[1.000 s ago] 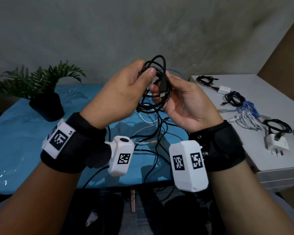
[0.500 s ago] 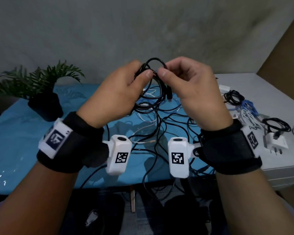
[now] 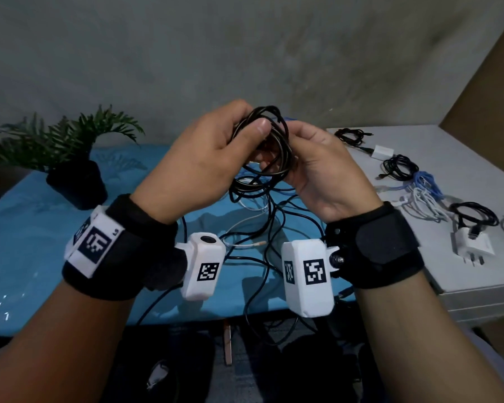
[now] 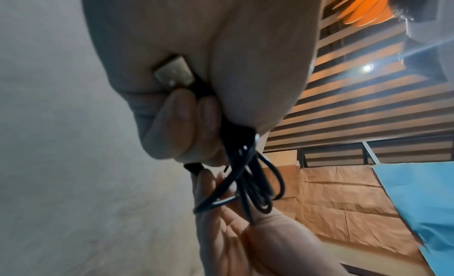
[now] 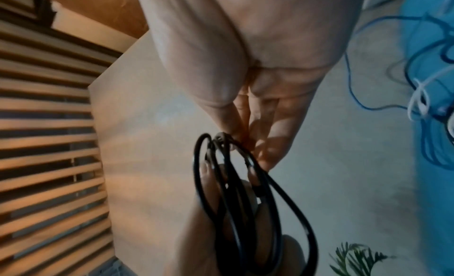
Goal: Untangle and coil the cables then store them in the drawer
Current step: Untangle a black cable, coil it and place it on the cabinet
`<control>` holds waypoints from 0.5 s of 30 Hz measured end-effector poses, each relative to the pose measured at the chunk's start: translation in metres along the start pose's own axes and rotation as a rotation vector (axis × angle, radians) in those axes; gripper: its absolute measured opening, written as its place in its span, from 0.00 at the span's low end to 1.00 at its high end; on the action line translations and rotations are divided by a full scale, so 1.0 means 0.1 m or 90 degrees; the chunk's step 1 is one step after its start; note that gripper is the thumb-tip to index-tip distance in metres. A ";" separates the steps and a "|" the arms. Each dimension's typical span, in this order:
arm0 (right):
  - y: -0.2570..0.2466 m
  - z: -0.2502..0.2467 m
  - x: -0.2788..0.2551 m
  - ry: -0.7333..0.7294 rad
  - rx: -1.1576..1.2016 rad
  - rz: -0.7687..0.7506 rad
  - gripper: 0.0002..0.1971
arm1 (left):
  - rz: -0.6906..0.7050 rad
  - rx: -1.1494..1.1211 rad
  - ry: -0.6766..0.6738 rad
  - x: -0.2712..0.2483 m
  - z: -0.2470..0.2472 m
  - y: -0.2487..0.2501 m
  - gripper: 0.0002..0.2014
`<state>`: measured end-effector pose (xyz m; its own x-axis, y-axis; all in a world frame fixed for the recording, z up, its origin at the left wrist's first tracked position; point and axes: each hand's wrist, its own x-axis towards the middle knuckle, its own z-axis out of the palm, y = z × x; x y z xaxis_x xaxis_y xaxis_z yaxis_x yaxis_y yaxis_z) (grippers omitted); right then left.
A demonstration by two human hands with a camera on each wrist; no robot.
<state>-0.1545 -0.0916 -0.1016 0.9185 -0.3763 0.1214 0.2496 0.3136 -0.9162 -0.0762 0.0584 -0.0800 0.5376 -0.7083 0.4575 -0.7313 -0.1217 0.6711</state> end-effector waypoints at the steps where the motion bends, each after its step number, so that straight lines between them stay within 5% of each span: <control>1: 0.00 0.00 0.00 0.007 -0.009 -0.005 0.03 | 0.002 0.028 0.009 0.00 0.00 -0.01 0.12; 15: 0.00 0.02 -0.02 -0.041 0.126 0.156 0.09 | 0.005 0.167 0.078 0.00 0.02 -0.09 0.14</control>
<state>-0.1554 -0.0889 -0.1012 0.9746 -0.2148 -0.0641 0.0675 0.5540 -0.8298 -0.0704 0.0583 -0.0870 0.5661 -0.6227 0.5402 -0.8110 -0.3031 0.5005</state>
